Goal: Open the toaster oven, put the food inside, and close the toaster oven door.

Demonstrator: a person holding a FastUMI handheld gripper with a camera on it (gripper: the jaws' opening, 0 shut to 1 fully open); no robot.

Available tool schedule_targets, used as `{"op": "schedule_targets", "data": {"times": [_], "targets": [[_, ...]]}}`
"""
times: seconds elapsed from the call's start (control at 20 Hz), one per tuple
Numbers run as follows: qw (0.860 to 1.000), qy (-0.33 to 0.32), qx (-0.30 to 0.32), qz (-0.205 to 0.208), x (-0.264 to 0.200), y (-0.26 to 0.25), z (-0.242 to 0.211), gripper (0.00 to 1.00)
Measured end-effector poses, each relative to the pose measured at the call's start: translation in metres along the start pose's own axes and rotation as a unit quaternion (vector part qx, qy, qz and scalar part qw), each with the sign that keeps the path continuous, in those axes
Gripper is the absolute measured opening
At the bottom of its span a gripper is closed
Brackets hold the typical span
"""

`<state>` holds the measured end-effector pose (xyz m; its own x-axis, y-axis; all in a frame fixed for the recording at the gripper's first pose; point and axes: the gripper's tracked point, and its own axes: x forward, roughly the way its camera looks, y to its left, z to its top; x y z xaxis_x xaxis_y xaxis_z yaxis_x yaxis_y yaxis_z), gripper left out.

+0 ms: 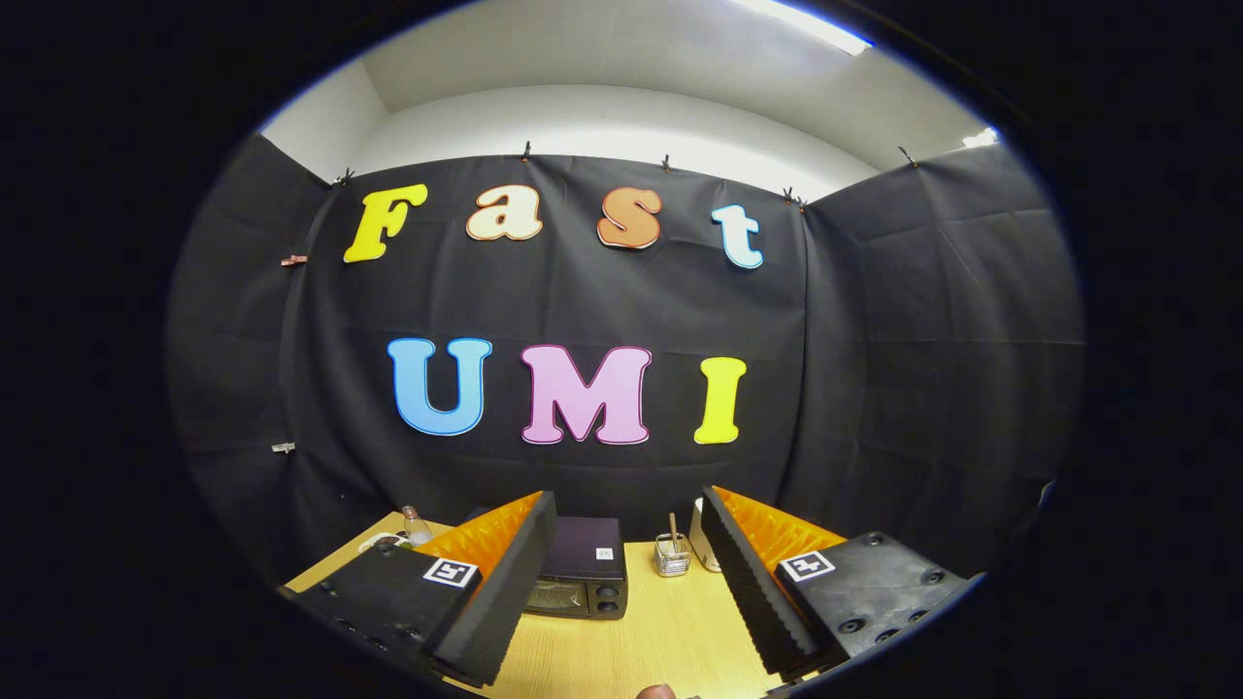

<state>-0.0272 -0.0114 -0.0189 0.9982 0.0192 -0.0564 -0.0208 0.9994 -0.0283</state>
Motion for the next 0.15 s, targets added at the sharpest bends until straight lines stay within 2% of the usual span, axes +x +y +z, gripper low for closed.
{"op": "schedule_targets", "data": {"times": [0.15], "targets": [[1.000, 0.000, -0.001, -0.001, -0.0003, 0.0001, -0.0004, 0.97]]}}
